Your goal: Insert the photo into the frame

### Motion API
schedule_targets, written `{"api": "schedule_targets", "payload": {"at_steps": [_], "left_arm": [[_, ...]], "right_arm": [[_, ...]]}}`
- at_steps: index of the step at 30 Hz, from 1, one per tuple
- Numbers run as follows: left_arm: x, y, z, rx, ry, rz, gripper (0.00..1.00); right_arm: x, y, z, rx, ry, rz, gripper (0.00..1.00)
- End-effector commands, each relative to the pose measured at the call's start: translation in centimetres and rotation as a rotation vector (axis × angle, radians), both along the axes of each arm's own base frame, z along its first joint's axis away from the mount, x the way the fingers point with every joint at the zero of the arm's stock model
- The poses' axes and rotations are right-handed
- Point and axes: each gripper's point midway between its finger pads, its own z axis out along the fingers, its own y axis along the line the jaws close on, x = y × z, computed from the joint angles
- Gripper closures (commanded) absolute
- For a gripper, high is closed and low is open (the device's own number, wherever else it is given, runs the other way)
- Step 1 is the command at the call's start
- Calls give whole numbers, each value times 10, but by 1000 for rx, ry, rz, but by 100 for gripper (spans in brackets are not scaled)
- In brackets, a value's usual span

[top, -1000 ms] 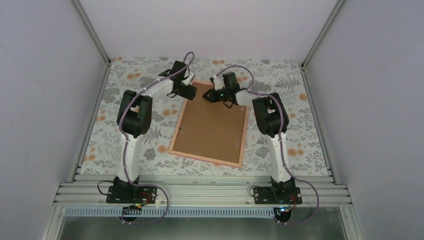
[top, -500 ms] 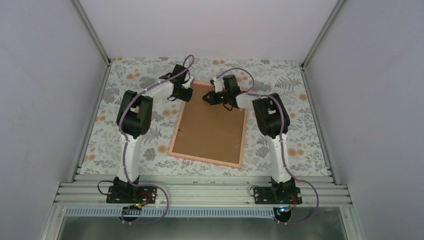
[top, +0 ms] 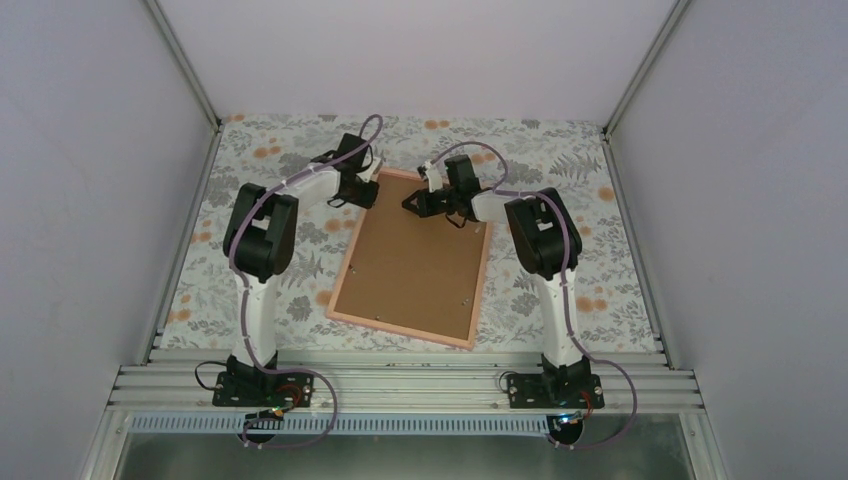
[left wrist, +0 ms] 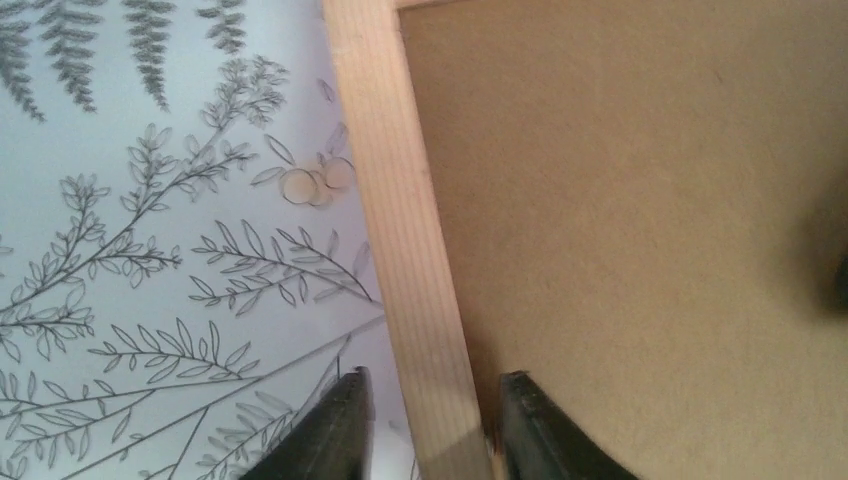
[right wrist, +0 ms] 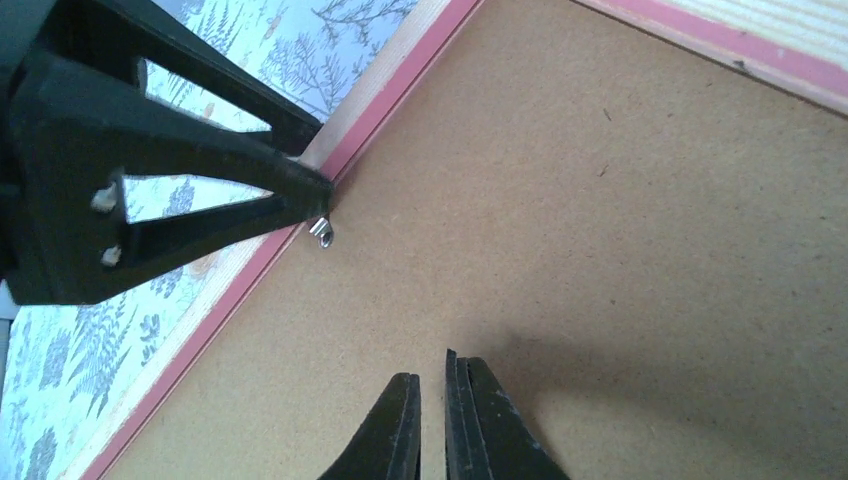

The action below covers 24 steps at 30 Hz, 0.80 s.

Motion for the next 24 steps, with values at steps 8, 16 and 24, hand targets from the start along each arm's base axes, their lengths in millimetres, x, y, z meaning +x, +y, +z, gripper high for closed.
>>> {"api": "schedule_targets", "payload": {"at_steps": [8, 16, 24], "left_arm": [[2, -32, 89, -4, -303, -491, 7], [30, -103, 95, -56, -359, -719, 5], [53, -159, 69, -115, -309, -837, 7]], "right_arm": [[-11, -22, 60, 42, -12, 93, 85], [31, -89, 71, -86, -94, -61, 85], [57, -122, 52, -192, -120, -118, 79]]}}
